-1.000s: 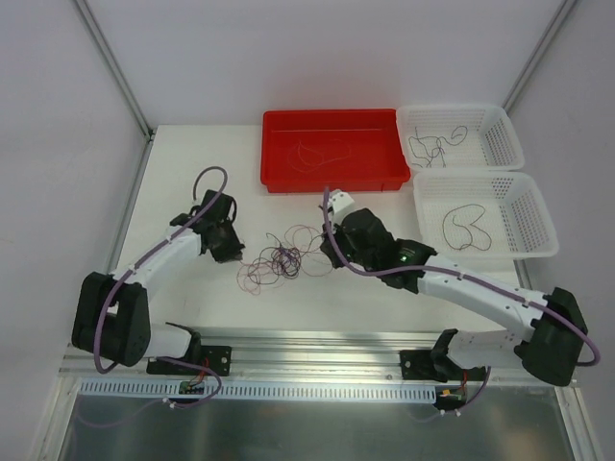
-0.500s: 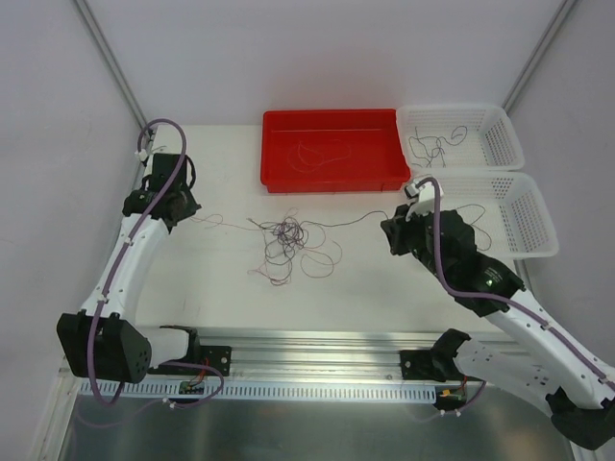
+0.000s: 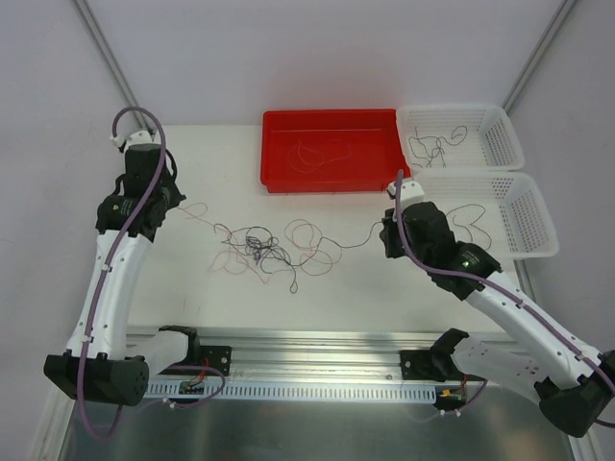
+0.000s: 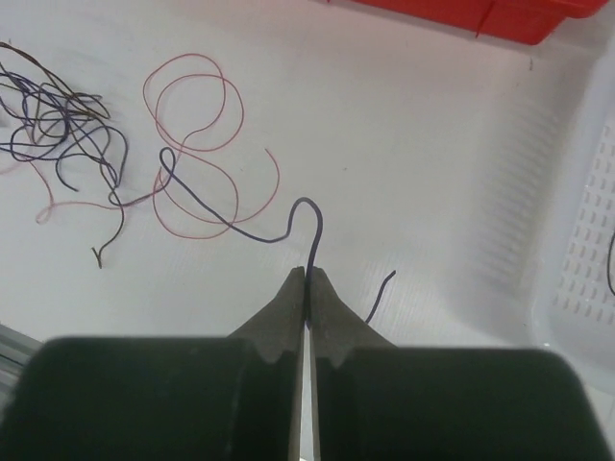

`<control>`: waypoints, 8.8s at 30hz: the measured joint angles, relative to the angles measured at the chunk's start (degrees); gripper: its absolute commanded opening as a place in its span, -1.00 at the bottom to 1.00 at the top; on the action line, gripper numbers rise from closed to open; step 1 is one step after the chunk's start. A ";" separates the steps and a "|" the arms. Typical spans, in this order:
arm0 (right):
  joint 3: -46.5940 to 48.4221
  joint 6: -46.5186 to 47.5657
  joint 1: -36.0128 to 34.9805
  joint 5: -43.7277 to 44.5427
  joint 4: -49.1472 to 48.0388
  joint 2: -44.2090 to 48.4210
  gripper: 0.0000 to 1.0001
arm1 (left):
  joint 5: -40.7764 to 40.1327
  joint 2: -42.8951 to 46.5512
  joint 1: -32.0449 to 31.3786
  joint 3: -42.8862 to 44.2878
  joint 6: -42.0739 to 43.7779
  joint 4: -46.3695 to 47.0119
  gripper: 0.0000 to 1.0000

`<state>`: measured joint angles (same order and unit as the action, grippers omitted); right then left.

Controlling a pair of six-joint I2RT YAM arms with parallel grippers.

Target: Untangle the cables

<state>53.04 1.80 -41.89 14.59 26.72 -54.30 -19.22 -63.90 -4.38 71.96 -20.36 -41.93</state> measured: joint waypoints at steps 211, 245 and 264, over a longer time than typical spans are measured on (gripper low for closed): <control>-14.51 -4.31 10.88 -26.32 0.83 20.90 0.82 | 36.96 -67.23 -13.07 52.98 -4.17 34.67 0.98; -21.00 -14.34 10.88 -7.43 -4.48 6.16 0.58 | 24.13 -32.92 -41.42 -4.57 -9.57 30.25 0.52; -21.07 -14.27 10.88 -9.31 -10.78 -1.16 0.54 | 21.53 -46.45 -43.65 3.30 8.00 30.40 -0.90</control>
<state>31.97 -12.47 -31.00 5.28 15.94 -55.46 2.31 -110.34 -48.03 75.26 -12.36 -11.53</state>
